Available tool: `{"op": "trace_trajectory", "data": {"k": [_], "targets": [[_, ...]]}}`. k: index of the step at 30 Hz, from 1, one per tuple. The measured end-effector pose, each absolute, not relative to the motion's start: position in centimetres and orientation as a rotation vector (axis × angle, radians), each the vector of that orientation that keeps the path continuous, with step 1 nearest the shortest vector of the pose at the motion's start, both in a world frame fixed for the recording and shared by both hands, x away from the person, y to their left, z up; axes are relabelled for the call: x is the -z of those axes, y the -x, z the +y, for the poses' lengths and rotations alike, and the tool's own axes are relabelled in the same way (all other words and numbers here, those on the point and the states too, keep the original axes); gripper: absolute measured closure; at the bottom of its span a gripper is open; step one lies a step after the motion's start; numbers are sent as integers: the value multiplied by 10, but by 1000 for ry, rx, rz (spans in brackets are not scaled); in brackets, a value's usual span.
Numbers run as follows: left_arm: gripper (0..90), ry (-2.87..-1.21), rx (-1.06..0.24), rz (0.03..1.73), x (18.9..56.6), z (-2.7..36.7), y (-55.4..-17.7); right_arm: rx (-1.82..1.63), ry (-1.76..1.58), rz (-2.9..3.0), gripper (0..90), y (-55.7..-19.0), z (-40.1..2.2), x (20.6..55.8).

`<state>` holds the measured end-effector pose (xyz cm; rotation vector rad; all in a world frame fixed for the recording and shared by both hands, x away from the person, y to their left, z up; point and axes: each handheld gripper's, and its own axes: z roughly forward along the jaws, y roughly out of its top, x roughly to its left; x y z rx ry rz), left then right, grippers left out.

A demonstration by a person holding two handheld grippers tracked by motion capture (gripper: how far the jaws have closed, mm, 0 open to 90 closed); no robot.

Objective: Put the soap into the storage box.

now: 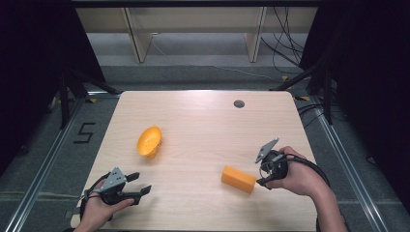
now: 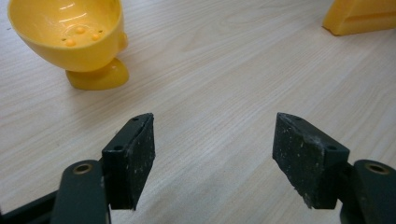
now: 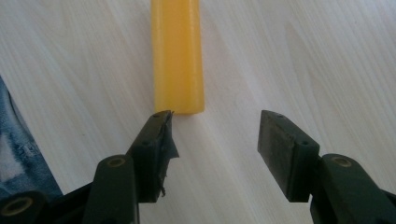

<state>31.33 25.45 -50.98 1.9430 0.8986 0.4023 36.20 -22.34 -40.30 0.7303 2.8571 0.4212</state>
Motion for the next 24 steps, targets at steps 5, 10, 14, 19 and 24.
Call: {"op": "trace_trajectory", "data": {"k": [5, 10, 14, 19, 24], "targets": [[293, -1939, -399, 896, 510, 254, -313, -420, -711, 2874, 450, -359, -216, 401], [293, -1950, -398, 893, 510, 254, -314, -403, -659, 2900, 437, -358, -204, 402], [289, -1950, -407, 891, 510, 254, -314, -391, -644, 2908, 424, -360, -196, 402], [283, -1954, -416, 890, 509, 255, -313, -345, -597, 2967, 416, -367, -184, 411], [281, -1938, -393, 886, 510, 254, -313, -305, -586, 2977, 418, -374, -175, 424]]}}
